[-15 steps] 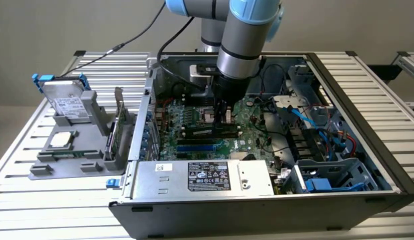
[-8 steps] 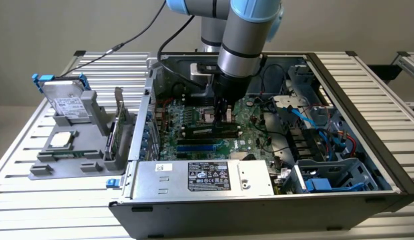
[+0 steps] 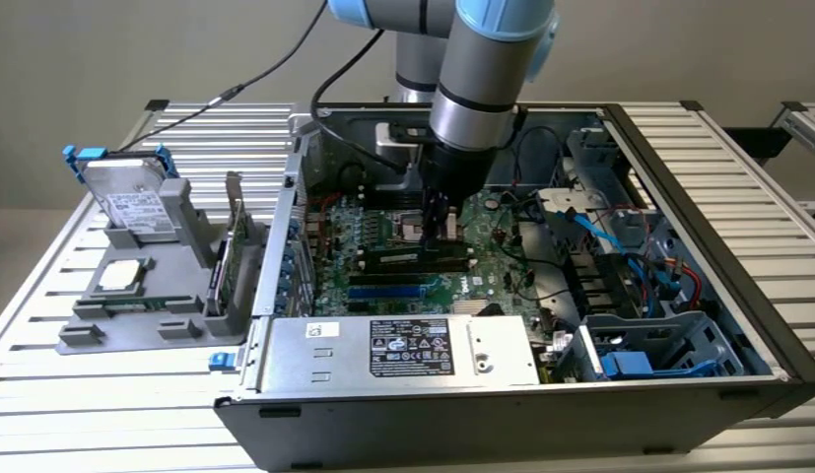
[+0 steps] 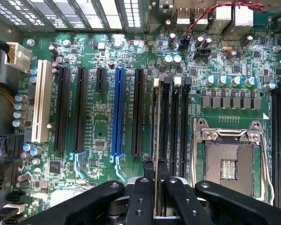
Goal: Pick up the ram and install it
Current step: 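Insert the ram into the slot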
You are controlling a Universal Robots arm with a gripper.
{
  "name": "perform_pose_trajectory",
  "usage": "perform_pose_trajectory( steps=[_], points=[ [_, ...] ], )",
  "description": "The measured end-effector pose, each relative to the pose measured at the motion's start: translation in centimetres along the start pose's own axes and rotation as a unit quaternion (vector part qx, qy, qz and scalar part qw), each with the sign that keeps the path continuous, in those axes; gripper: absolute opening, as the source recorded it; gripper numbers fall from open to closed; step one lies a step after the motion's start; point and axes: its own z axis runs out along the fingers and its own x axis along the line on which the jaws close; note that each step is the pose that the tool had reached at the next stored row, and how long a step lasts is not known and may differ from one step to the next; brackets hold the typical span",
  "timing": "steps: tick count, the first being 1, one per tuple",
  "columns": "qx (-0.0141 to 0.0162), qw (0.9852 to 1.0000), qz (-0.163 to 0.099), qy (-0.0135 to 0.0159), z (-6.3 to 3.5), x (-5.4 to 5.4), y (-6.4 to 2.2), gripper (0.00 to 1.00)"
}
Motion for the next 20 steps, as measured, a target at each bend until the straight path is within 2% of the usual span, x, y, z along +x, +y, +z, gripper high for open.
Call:
perform_pose_trajectory(
  steps=[9, 12, 14, 18, 20],
  points=[
    [-0.0057, 0.9999, 0.001, 0.0084, -0.52, -0.1, -0.26, 0.14],
    [-0.0100, 0.9999, 0.000, 0.0093, -0.60, 0.0, -0.39, 0.14],
    [-0.0162, 0.9998, 0.000, 0.0093, -0.64, 0.0, -0.58, 0.14],
    [-0.0327, 0.9994, -0.002, 0.0090, -0.74, 0.0, -1.36, 0.14],
    [-0.0398, 0.9992, -0.003, 0.0089, -0.78, 0.0, -1.79, 0.14]
  ],
)
